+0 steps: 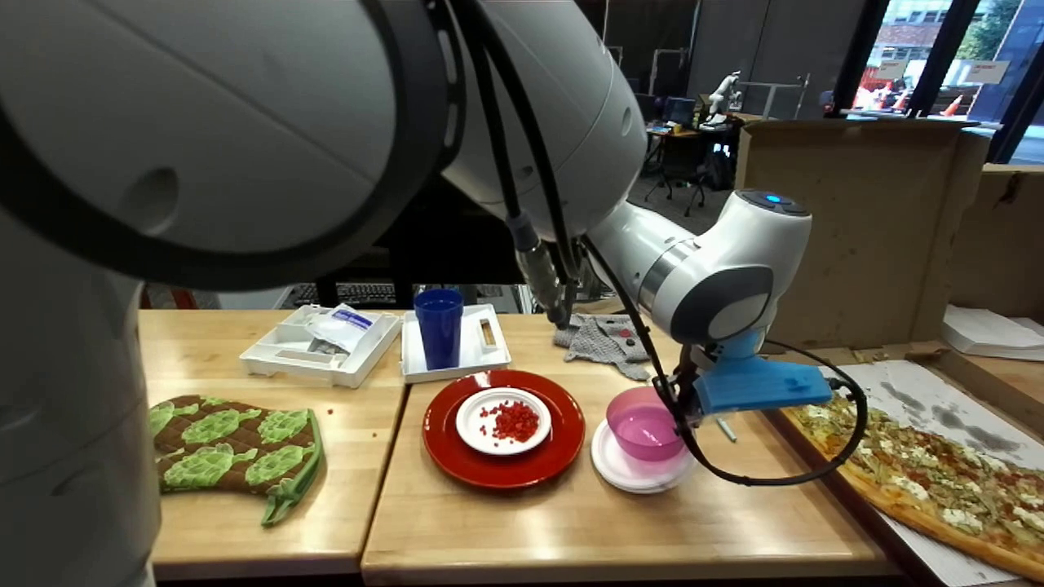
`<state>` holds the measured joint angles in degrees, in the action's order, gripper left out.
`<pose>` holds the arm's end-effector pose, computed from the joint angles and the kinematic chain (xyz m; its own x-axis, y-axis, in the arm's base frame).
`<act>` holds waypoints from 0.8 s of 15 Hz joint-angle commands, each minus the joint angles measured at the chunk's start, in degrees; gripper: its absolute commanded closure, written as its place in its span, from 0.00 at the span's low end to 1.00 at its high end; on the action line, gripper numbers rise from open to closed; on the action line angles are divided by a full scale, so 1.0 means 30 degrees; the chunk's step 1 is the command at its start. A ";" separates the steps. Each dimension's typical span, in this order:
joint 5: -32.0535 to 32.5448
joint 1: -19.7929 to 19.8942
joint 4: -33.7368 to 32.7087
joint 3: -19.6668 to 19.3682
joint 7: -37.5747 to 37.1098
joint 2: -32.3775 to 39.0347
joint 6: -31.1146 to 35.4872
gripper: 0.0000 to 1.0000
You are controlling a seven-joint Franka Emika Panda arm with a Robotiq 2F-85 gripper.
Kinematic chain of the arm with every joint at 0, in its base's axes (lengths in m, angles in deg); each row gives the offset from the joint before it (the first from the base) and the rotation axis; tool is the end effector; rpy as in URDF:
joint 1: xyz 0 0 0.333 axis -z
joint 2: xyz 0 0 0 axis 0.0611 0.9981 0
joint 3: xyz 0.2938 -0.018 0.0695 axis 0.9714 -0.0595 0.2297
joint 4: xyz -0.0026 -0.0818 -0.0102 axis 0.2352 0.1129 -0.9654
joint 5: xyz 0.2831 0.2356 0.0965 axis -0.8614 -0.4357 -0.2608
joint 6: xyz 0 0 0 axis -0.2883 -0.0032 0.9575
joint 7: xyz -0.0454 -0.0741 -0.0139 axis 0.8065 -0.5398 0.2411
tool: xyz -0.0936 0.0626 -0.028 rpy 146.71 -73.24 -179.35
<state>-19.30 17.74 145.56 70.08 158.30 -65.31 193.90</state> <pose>0.4930 -0.3220 0.3522 0.8775 0.4490 0.1682 0.4422 -0.8935 0.0783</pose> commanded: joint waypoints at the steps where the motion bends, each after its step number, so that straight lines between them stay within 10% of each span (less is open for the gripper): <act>1: -0.0026 -0.0161 -0.0019 0.0135 -0.0264 -0.0717 -0.0085 0.96; 12: -0.0275 -0.0115 -0.0278 0.0055 -0.0329 -0.0528 -0.0050 0.96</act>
<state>-19.61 17.09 144.93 70.51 157.77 -66.31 193.97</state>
